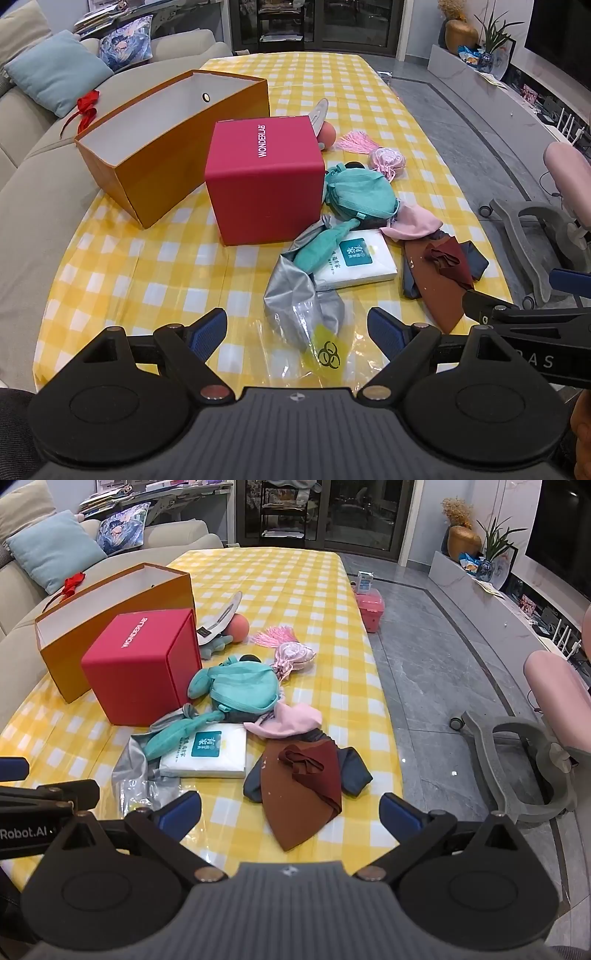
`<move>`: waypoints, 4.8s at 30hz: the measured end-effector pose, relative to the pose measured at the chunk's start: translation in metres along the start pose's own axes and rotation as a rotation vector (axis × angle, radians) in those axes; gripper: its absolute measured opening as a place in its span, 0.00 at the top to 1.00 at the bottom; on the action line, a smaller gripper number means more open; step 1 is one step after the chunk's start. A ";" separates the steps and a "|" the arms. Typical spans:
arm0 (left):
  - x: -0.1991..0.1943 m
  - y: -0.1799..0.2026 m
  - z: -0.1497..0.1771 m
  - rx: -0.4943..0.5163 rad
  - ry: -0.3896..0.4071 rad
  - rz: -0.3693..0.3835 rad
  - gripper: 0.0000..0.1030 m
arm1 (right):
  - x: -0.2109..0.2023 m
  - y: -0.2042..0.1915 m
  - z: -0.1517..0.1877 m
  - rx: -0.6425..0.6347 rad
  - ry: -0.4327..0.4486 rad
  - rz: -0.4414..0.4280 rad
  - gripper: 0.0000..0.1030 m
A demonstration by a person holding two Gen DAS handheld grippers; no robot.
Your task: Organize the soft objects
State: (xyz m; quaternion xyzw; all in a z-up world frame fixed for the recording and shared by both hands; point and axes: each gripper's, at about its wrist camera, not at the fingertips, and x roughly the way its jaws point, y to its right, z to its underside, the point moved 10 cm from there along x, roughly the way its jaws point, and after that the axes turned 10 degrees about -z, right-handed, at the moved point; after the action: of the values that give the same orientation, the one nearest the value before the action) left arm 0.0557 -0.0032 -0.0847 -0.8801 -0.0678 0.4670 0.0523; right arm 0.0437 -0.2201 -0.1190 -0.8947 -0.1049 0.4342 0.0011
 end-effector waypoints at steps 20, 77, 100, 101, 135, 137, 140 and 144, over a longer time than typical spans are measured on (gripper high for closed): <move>0.000 0.000 0.000 0.001 -0.001 0.001 0.02 | 0.001 0.000 0.002 -0.003 -0.002 0.001 0.03; 0.050 0.002 0.043 0.018 -0.130 0.046 0.02 | 0.031 0.019 0.002 -0.007 -0.078 0.041 0.03; 0.095 0.026 0.067 0.086 -0.207 0.073 0.14 | 0.112 0.055 0.035 0.101 -0.152 -0.070 0.15; 0.096 0.026 0.067 0.088 -0.208 0.082 0.19 | 0.116 0.057 0.037 0.105 -0.159 -0.079 0.24; 0.054 -0.031 0.056 0.034 -0.113 0.110 0.65 | 0.075 0.026 0.046 0.020 -0.143 -0.163 1.00; 0.054 -0.038 0.056 0.018 -0.110 0.105 0.65 | 0.074 0.025 0.044 0.015 -0.134 -0.156 1.00; 0.054 -0.046 0.053 -0.003 -0.103 0.102 0.68 | 0.076 0.031 0.034 0.015 -0.105 -0.106 0.78; 0.054 -0.052 0.047 -0.017 -0.091 0.101 0.76 | 0.086 0.042 0.026 0.046 -0.093 -0.053 0.52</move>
State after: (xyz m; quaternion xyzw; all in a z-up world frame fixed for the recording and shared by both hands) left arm 0.0425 0.0587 -0.1470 -0.8607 -0.0296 0.5080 0.0179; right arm 0.0830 -0.2468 -0.2062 -0.8701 -0.1184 0.4775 0.0284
